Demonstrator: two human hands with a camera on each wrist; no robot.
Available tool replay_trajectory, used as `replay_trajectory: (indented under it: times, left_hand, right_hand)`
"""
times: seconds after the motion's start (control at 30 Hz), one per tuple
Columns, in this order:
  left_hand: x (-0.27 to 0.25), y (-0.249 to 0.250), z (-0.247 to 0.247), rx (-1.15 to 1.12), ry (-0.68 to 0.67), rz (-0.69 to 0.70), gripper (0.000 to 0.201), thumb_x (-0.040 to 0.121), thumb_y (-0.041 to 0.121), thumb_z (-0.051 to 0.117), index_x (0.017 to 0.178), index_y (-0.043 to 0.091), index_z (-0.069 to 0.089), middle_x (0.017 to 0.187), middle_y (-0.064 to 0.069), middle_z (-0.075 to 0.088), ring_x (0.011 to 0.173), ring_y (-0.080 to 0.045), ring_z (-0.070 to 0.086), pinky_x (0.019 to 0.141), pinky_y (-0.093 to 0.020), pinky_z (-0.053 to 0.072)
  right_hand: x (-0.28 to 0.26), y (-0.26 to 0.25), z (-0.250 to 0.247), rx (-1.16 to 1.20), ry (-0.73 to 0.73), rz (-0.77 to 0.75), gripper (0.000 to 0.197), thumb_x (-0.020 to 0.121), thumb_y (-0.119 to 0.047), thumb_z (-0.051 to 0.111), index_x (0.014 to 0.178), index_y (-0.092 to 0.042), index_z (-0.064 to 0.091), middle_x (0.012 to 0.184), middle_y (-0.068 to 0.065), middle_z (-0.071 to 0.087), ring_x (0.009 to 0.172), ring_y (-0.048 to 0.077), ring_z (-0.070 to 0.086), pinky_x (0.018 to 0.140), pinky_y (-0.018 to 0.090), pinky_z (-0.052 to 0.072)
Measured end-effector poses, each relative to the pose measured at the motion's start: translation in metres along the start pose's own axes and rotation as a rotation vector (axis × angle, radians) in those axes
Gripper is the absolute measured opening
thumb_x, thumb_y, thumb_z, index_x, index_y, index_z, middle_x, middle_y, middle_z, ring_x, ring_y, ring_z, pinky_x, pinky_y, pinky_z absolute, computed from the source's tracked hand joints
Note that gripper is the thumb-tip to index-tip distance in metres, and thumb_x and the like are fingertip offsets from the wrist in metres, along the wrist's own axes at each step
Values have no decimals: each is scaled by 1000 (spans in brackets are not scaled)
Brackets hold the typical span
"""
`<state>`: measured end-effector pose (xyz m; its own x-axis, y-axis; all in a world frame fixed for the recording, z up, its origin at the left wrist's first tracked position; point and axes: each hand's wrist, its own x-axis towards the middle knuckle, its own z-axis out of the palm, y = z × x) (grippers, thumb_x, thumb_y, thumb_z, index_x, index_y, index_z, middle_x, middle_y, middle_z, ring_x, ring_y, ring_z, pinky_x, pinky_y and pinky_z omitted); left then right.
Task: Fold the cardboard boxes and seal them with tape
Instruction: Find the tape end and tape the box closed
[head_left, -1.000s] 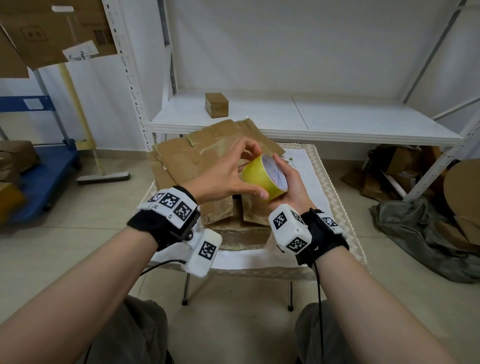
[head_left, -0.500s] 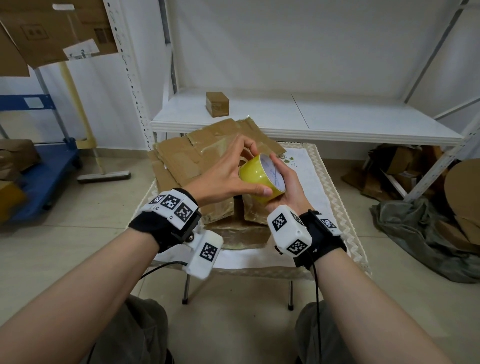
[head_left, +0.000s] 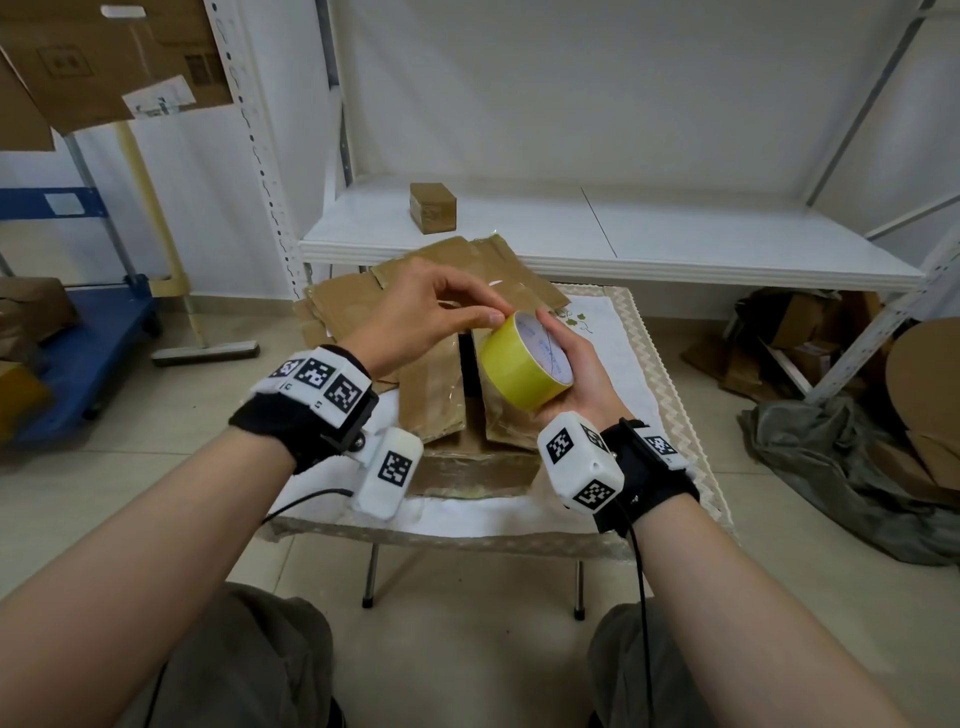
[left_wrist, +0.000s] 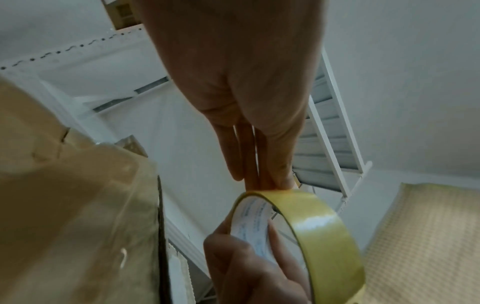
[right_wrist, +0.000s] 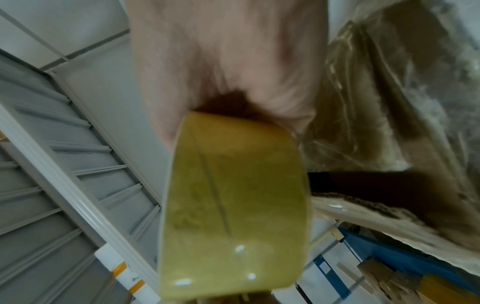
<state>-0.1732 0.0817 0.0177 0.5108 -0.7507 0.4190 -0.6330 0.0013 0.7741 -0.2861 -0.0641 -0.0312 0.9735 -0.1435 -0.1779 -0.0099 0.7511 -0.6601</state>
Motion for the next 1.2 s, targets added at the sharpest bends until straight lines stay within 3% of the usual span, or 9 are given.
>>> replay_trajectory:
  times: [0.13, 0.3, 0.57, 0.7, 0.83, 1.03, 1.2]
  left_hand:
    - [6, 8, -9, 108, -37, 25, 14, 80, 14, 81, 93, 9, 80, 89, -3, 77, 85, -14, 73, 87, -39, 59]
    - [9, 13, -14, 180, -102, 75, 12, 80, 12, 82, 90, 7, 79, 87, -2, 77, 81, -11, 74, 84, -38, 61]
    - [7, 11, -11, 251, -126, 167, 7, 80, 6, 80, 84, 8, 74, 84, -1, 74, 79, -16, 71, 78, -40, 61]
    - [8, 10, -10, 315, -176, 205, 8, 79, 3, 77, 82, 8, 72, 81, -1, 71, 77, -16, 69, 77, -40, 60]
    - [8, 11, -8, 340, -184, 228, 9, 77, 1, 75, 80, 8, 70, 80, 1, 70, 76, -14, 67, 76, -39, 59]
    - [3, 8, -6, 331, -132, 252, 7, 76, 3, 72, 78, 9, 68, 80, 2, 68, 77, -14, 66, 76, -37, 60]
    - [-4, 6, -2, 257, -97, 215, 14, 78, -1, 71, 75, 11, 64, 86, -1, 72, 87, -13, 70, 82, -30, 60]
  right_hand:
    - [0, -2, 3, -20, 8, 35, 53, 104, -41, 45, 87, -7, 81, 86, 9, 75, 73, 22, 74, 64, 32, 61]
    - [-1, -3, 4, -89, 32, 58, 56, 104, -42, 46, 80, -8, 82, 80, 9, 75, 69, 23, 74, 63, 31, 62]
    - [2, -3, -1, -142, 48, 79, 55, 103, -43, 47, 79, -7, 81, 79, 10, 74, 67, 22, 73, 61, 30, 60]
    - [5, -3, -5, -174, 72, 91, 44, 100, -44, 55, 88, -8, 78, 86, 10, 69, 75, 23, 68, 67, 32, 58]
    - [7, -3, -8, -177, 73, 98, 43, 99, -45, 56, 87, -9, 78, 87, 9, 67, 77, 22, 65, 69, 32, 57]
    - [10, -4, -9, -172, 64, 127, 40, 94, -47, 63, 94, -9, 74, 95, 9, 48, 84, 22, 49, 75, 35, 50]
    - [3, -5, -8, -149, 91, 78, 51, 102, -44, 50, 77, -10, 80, 78, 7, 72, 69, 21, 71, 62, 29, 59]
